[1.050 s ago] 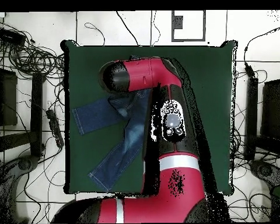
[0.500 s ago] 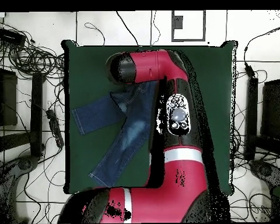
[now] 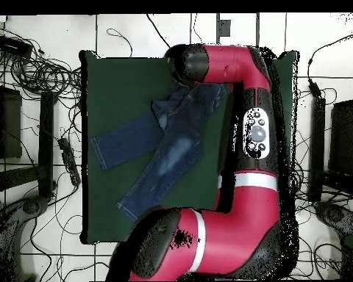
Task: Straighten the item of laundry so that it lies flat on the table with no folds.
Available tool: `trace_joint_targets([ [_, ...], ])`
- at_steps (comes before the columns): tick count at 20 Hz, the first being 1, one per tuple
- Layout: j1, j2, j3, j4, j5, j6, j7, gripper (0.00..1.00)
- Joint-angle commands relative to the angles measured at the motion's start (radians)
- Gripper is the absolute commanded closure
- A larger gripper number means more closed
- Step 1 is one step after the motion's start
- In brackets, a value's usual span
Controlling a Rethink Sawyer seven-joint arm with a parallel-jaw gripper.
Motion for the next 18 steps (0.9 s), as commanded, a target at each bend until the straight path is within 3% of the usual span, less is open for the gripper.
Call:
trace_joint_targets([
  [1, -0.035, 0.083, 0.249, -0.312, -0.086, 0.246, -0.565, 1.0],
  [8, -0.065, 0.086, 0.358, -0.368, -0.171, 0.323, -0.617, 1.0],
  [18, -0.115, 0.051, 0.583, -0.406, -0.368, 0.413, -0.721, 1.0],
])
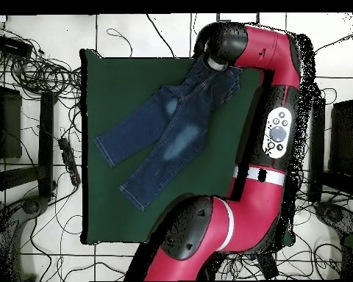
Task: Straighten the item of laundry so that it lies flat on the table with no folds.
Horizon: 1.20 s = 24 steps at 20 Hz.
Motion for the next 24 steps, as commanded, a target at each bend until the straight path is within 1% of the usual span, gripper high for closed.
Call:
trace_joint_targets([
  [1, -0.03, -0.064, 0.303, -0.06, -0.178, 0.122, -0.346, 1.0],
  [6, -0.073, -0.105, 0.51, -0.079, -0.389, 0.218, -0.425, 1.0],
  [10, -0.107, -0.112, 0.66, -0.078, -0.534, 0.248, -0.478, 1.0],
  [11, -0.124, -0.111, 0.737, -0.074, -0.607, 0.252, -0.482, 0.0],
  [14, -0.126, -0.11, 0.741, -0.069, -0.612, 0.24, -0.464, 0.0],
  [20, -0.145, -0.107, 0.799, -0.048, -0.66, 0.223, -0.449, 0.0],
  [21, -0.146, -0.109, 0.796, -0.041, -0.653, 0.201, -0.441, 0.0],
  [22, -0.149, -0.106, 0.792, -0.03, -0.628, 0.19, -0.412, 0.0],
  [23, -0.149, -0.111, 0.77, -0.018, -0.612, 0.201, -0.384, 0.0],
  [24, -0.149, -0.125, 0.717, 0.015, -0.572, 0.201, -0.346, 0.0],
])
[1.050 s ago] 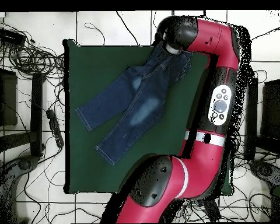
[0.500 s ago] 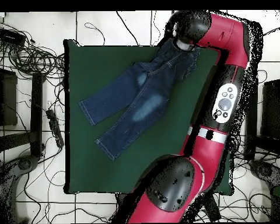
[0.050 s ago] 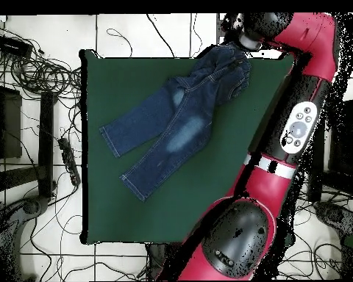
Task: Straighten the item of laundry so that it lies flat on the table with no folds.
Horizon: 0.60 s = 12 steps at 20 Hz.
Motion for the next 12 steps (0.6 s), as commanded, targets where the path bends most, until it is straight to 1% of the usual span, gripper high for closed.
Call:
trace_joint_targets([
  [1, 0.013, -0.041, 0.028, 0.121, 0.035, 0.031, -0.155, 0.0],
  [2, 0.009, -0.068, -0.043, 0.177, 0.086, 0.036, -0.11, 0.0],
  [4, -0.013, -0.137, -0.168, 0.328, 0.196, 0.017, 0.007, 0.0],
  [5, -0.027, -0.176, -0.22, 0.416, 0.246, -0.003, 0.055, 0.0],
  [7, -0.051, -0.248, -0.294, 0.57, 0.323, -0.027, 0.147, 0.0],
  [9, -0.061, -0.3, -0.342, 0.672, 0.372, -0.056, 0.216, 0.0],
  [12, -0.054, -0.335, -0.386, 0.731, 0.406, -0.082, 0.264, 0.0],
])
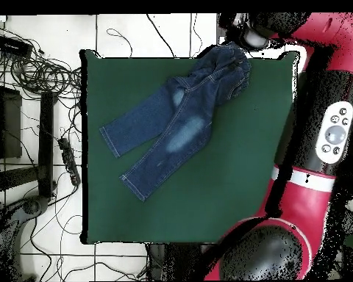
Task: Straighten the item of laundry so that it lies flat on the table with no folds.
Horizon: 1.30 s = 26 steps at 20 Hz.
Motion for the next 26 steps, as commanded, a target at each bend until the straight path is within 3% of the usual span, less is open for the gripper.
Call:
trace_joint_targets([
  [1, 0.015, -0.166, -0.201, 0.437, 0.127, -0.069, 0.265, 0.0],
  [13, 0.058, -0.259, -0.351, 0.611, 0.237, -0.215, 0.345, 0.0],
  [26, 0.152, -0.271, -0.545, 0.737, 0.323, -0.418, 0.496, 0.0],
])
